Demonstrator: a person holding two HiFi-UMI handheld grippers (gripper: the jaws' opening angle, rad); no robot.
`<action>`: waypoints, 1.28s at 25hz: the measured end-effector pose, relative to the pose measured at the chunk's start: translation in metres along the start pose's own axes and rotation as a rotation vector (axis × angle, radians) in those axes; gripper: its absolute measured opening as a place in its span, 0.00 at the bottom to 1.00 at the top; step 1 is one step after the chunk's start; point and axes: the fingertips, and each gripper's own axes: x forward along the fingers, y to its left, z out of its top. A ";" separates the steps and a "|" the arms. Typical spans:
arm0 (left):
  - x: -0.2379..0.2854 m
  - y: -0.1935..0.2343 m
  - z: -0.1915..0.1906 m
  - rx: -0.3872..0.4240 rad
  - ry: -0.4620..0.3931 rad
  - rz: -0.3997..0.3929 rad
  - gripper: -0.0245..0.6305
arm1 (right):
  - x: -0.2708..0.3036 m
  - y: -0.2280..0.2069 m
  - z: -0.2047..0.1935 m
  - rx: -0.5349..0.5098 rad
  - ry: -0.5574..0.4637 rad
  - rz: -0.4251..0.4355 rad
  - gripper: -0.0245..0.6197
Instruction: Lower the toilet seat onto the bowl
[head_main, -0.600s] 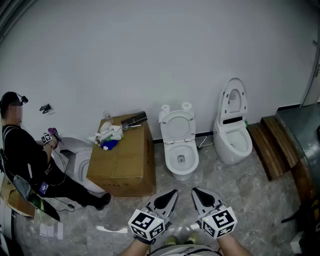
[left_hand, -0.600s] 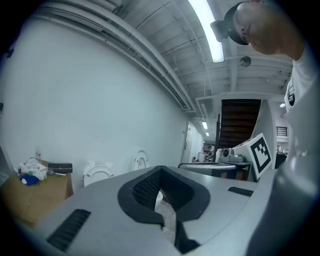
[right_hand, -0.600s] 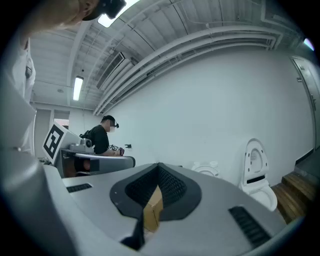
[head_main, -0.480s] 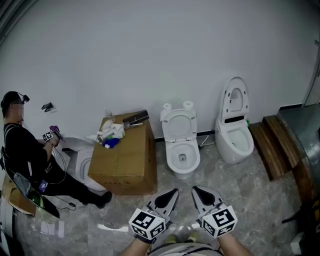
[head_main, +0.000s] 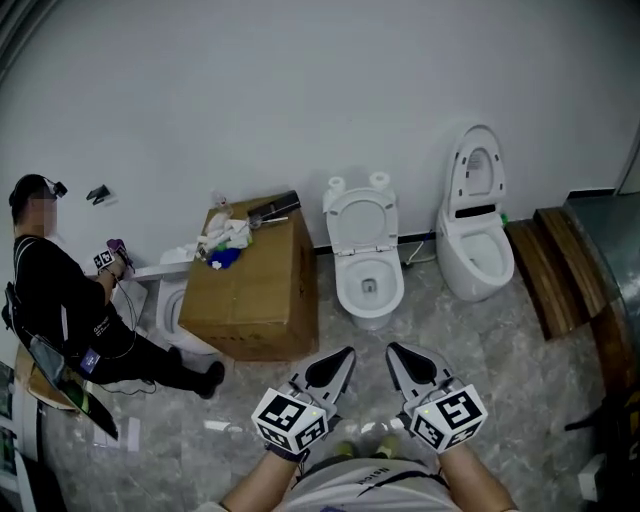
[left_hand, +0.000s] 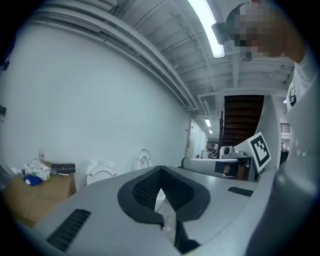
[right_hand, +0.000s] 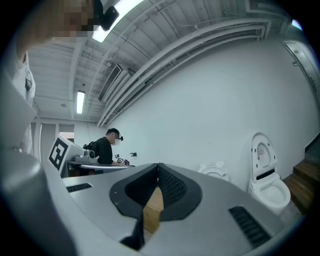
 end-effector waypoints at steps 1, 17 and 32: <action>0.003 0.004 0.003 0.006 -0.003 0.008 0.05 | 0.000 -0.006 0.003 0.008 -0.013 0.001 0.06; 0.049 0.030 -0.006 0.021 0.033 0.082 0.05 | 0.010 -0.067 -0.006 0.018 0.021 -0.032 0.06; 0.158 0.174 -0.008 0.079 0.065 -0.005 0.05 | 0.162 -0.145 -0.021 0.041 0.100 -0.137 0.06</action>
